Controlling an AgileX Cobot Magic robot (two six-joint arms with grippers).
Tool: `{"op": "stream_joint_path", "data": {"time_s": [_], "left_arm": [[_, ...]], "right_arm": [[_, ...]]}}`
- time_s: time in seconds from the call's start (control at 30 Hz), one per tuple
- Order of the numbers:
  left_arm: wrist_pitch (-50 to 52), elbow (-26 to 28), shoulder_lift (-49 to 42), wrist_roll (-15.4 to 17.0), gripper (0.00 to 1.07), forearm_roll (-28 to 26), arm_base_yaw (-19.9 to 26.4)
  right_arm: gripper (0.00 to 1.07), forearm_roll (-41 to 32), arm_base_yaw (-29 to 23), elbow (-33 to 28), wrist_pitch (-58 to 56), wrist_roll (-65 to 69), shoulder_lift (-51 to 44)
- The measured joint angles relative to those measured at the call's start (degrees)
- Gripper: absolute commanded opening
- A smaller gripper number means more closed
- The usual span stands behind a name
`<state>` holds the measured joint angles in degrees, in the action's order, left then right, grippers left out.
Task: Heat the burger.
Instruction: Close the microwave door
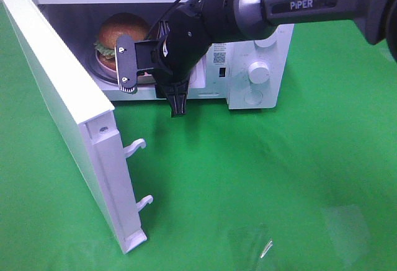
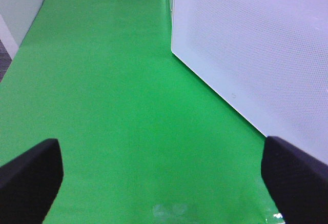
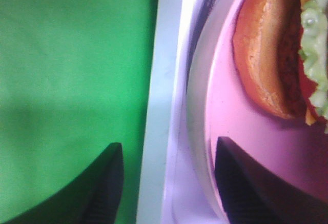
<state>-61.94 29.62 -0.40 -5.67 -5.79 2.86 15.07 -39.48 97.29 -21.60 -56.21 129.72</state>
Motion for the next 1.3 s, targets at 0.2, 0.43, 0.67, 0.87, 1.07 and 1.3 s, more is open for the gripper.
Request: {"op": "stream_joint_path", "data": {"time_s": [0.2, 0.43, 0.67, 0.87, 1.07, 1.3], "left_arm": [[0.0, 0.0, 0.0, 0.0, 1.0, 0.0, 0.0], [0.0, 0.0, 0.0, 0.0, 1.0, 0.0, 0.0], [0.0, 0.0, 0.0, 0.0, 1.0, 0.0, 0.0], [0.0, 0.0, 0.0, 0.0, 1.0, 0.0, 0.0], [0.0, 0.0, 0.0, 0.0, 1.0, 0.0, 0.0], [0.0, 0.0, 0.0, 0.0, 1.0, 0.0, 0.0]], "right_arm": [[0.69, -1.1, 0.0, -5.2, 2.9, 0.0, -4.1], [0.76, -0.9, 0.0, -12.4, 4.6, 0.0, -9.9], [0.76, -0.9, 0.6, -20.6, 4.8, 0.0, -15.9], [0.76, -0.7, 1.3, -25.4, 4.7, 0.0, -20.2], [0.76, -0.9, 1.7, -30.5, 4.7, 1.9, -25.8], [0.76, -0.9, 3.3, -34.9, 3.6, 9.9, -31.5]]}}
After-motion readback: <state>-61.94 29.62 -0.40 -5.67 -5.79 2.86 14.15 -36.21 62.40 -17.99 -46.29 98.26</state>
